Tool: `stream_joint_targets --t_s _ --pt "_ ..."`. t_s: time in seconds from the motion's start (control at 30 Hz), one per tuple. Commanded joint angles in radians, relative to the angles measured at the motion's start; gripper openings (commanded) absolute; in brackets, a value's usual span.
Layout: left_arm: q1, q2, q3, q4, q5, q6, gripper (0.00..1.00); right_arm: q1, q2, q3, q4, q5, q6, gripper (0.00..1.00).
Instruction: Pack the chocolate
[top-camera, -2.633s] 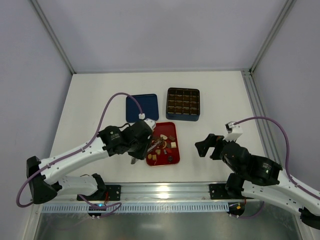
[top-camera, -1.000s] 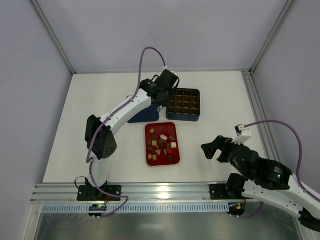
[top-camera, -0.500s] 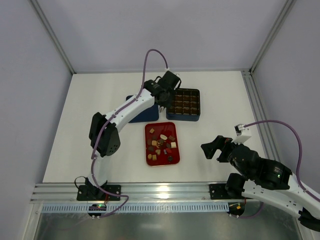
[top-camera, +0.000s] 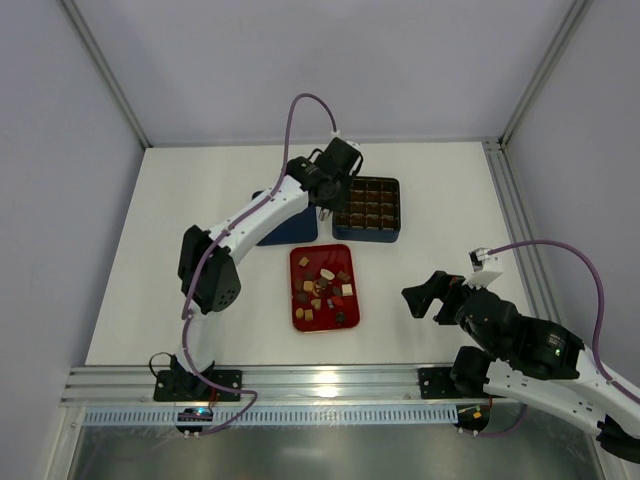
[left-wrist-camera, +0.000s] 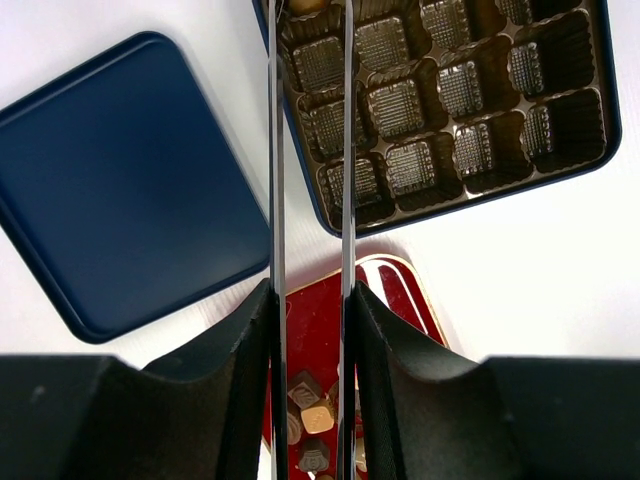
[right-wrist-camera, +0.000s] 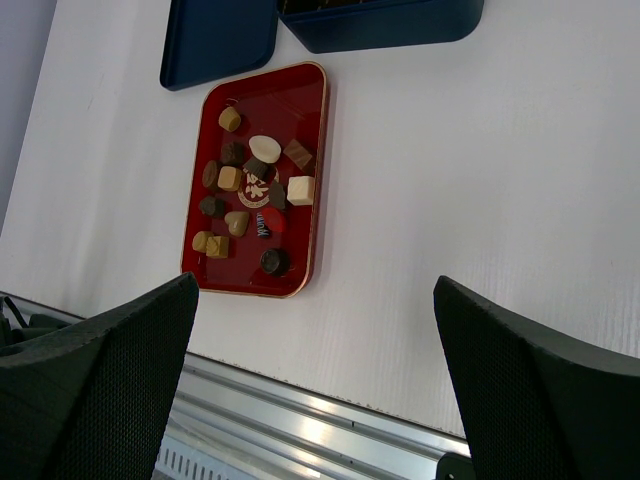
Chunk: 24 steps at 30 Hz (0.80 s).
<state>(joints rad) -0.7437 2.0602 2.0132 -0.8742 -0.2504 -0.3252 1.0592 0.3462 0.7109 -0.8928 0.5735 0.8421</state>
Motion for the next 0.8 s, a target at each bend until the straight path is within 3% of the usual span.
stream_joint_targets --t_s 0.0,0.4,0.77 --pt "0.004 -0.018 0.048 0.014 -0.007 0.020 0.35 0.005 0.000 0.027 0.011 0.014 0.008 1.00" --pt "0.001 -0.110 0.007 -0.037 0.046 -0.005 0.34 0.005 0.010 0.036 0.014 0.019 -0.003 1.00" --pt "-0.072 -0.509 -0.416 -0.060 0.117 -0.069 0.33 0.005 0.049 0.032 0.048 0.040 -0.038 1.00"
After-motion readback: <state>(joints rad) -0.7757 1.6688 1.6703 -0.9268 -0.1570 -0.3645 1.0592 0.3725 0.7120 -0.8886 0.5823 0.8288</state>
